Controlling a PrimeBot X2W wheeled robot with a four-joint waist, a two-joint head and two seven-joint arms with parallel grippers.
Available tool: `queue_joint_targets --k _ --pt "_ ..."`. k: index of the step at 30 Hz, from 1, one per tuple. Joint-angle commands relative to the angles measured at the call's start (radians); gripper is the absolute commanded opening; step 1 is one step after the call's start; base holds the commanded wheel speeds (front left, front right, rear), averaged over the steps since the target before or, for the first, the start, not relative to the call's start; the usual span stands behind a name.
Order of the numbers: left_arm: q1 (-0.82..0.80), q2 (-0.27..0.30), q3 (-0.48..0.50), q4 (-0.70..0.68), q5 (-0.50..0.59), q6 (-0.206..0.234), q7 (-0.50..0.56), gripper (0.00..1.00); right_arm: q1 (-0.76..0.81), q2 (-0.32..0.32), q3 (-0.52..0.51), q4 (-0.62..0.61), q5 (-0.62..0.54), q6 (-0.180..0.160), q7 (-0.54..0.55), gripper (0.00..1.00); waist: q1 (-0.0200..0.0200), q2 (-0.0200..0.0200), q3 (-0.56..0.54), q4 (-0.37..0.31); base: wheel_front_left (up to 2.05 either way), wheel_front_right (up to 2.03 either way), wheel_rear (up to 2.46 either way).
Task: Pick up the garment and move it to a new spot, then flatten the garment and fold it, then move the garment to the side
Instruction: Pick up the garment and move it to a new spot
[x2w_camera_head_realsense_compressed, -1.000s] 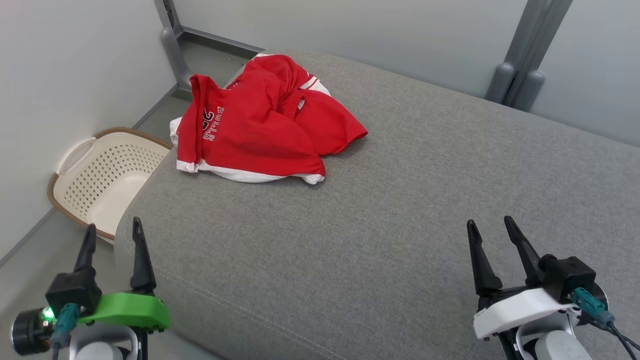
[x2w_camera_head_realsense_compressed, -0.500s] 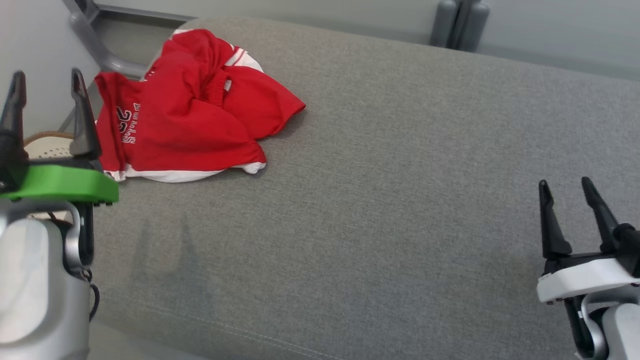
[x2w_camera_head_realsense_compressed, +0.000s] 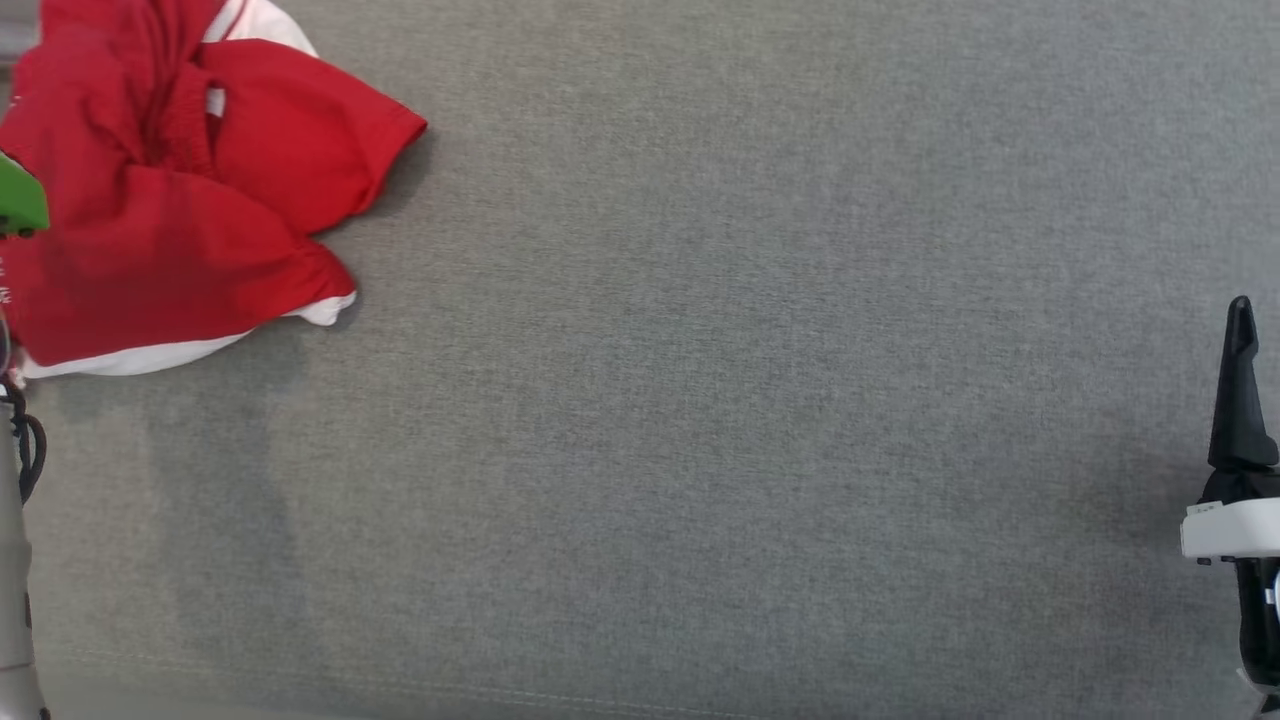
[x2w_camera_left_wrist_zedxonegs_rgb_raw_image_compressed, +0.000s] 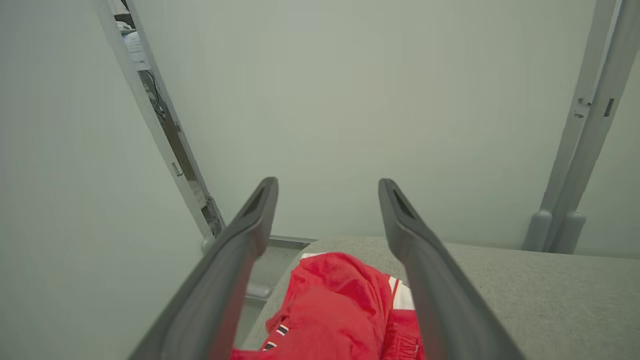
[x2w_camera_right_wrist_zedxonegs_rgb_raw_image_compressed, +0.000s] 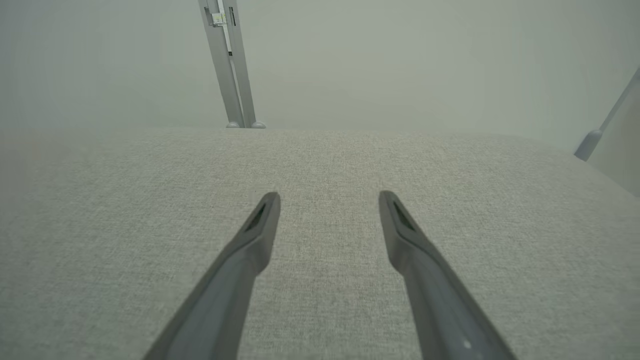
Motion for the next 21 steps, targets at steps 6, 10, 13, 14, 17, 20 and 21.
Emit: queue_joint_targets --k 6,10,13,14,17,20,21 --pt "-0.048 0.049 0.003 0.152 -0.015 -0.014 0.046 1.00 -0.021 0.012 -0.008 -0.007 -0.001 0.000 -0.015 1.00 0.0000 0.0000 0.131 -0.135 0.00 0.00 0.00" --pt "-0.043 0.072 0.001 0.251 -0.023 -0.025 0.079 1.00 -0.029 0.014 -0.009 -0.005 -0.001 0.000 -0.019 1.00 0.0000 0.0000 0.135 -0.146 0.00 0.00 0.00" --pt "-0.037 0.080 0.001 0.316 -0.030 -0.025 0.095 1.00 -0.028 0.017 -0.011 -0.002 0.001 0.000 -0.021 1.00 0.0000 0.0000 0.138 -0.148 0.00 0.00 0.00" --pt "-0.038 0.080 0.003 0.333 -0.033 -0.022 0.101 1.00 -0.029 0.017 -0.012 -0.001 0.001 0.000 -0.022 1.00 0.0000 0.0000 0.138 -0.148 0.00 0.00 0.00" --pt "-0.040 0.079 0.005 0.389 -0.040 -0.019 0.125 1.00 -0.032 0.021 -0.008 0.006 0.002 0.000 -0.025 1.00 0.0000 0.0000 0.137 -0.148 0.00 0.00 0.00" --pt "-0.044 0.077 0.003 0.430 -0.050 -0.024 0.137 1.00 -0.036 0.023 0.005 0.013 0.005 0.000 -0.027 1.00 0.0000 0.0000 0.133 -0.149 0.00 0.00 0.00" --pt "-0.045 0.077 0.000 0.438 -0.049 -0.027 0.136 0.58 -0.037 0.024 0.007 0.015 0.004 0.000 -0.027 1.00 0.0000 0.0000 0.132 -0.149 0.00 0.00 0.00"
